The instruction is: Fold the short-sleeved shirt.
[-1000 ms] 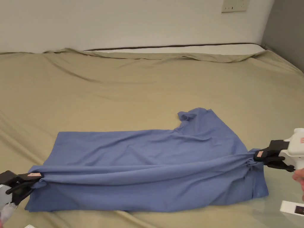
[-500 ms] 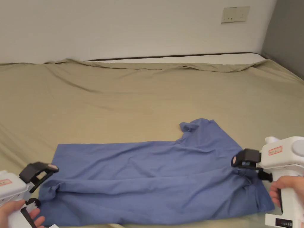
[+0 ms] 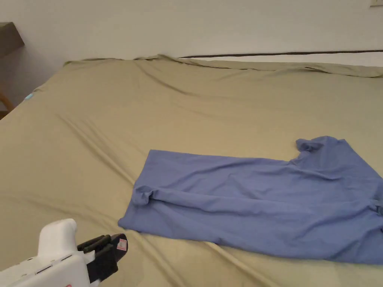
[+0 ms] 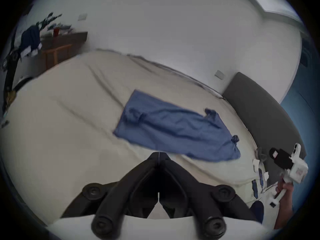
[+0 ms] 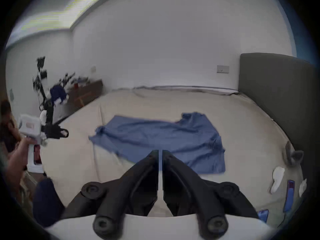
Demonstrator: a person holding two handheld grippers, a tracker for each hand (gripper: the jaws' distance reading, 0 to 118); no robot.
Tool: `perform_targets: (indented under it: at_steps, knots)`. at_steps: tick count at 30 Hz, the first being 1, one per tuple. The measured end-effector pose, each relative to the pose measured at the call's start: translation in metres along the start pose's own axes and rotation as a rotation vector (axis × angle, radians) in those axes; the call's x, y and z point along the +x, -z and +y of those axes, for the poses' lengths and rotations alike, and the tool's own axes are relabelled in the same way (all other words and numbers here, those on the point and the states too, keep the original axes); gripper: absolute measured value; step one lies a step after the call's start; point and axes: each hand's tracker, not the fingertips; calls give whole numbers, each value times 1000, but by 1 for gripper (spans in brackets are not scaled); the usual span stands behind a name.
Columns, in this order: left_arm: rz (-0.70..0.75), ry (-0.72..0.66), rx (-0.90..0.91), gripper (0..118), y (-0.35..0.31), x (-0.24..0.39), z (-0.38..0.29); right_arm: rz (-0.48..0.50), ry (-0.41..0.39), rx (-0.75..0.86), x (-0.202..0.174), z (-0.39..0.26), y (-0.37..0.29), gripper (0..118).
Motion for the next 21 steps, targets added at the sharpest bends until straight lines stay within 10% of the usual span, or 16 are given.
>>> perform_targets:
  at_steps: [6,7,8,11,21]
  knots:
    - [52,77,-79,0,53,-18,19,153,-12,50,-16,10,-6,6]
    - [101,94,-70,17,64,-22,29,138,-12,53,-15,13,-6,6]
    - [141,152,-61,67,79,-19,45,137,-3,51,-14,15,-5,6]
    - [282,321,-205,116,138,-34,76,153,32,46,-8,17,-2,6]
    - [361,409,-370,118,230,-49,75,90,137,-84,21,-7,23,6]
